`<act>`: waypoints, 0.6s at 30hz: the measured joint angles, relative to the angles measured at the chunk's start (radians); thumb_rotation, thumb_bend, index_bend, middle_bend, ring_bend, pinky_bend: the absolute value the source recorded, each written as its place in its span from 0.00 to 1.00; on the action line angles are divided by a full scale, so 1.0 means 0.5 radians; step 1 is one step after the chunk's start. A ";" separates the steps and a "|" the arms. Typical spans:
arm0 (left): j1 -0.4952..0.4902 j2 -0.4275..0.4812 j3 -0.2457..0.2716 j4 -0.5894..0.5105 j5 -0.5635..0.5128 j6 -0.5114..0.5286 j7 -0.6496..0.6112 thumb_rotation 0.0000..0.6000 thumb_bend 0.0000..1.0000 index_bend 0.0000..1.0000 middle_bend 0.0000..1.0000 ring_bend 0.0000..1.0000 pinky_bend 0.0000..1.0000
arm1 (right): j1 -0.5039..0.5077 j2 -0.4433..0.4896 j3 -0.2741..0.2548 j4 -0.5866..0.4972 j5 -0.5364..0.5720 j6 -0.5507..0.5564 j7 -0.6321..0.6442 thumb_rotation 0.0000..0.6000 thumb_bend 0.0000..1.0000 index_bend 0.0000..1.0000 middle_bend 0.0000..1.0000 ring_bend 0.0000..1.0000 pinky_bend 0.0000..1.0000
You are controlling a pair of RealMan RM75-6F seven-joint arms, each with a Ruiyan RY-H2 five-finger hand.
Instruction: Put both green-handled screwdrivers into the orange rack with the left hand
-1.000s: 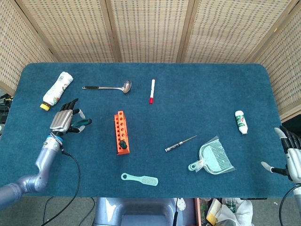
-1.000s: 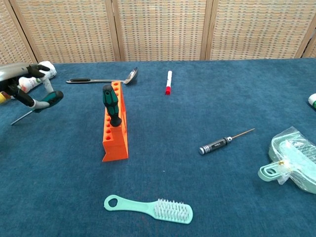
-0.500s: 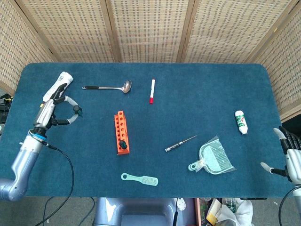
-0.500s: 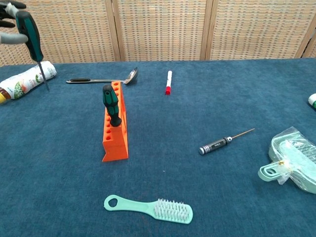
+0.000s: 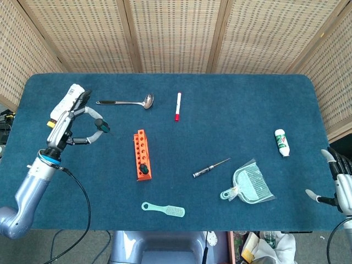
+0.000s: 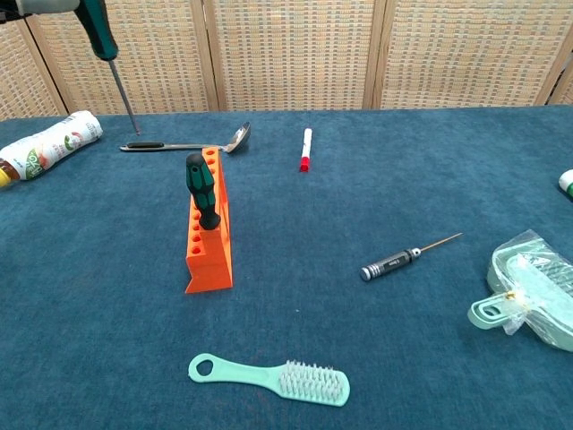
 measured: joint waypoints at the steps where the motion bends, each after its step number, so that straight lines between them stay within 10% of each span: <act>1: -0.015 -0.016 -0.002 0.000 -0.015 -0.017 -0.007 1.00 0.51 0.64 0.00 0.00 0.00 | 0.001 0.000 0.001 0.002 0.002 -0.001 0.002 1.00 0.00 0.00 0.00 0.00 0.00; 18: -0.195 -0.276 -0.038 0.083 -0.171 -0.149 -0.090 1.00 0.52 0.64 0.00 0.00 0.00 | 0.010 0.005 0.015 0.027 0.031 -0.031 0.047 1.00 0.00 0.00 0.00 0.00 0.00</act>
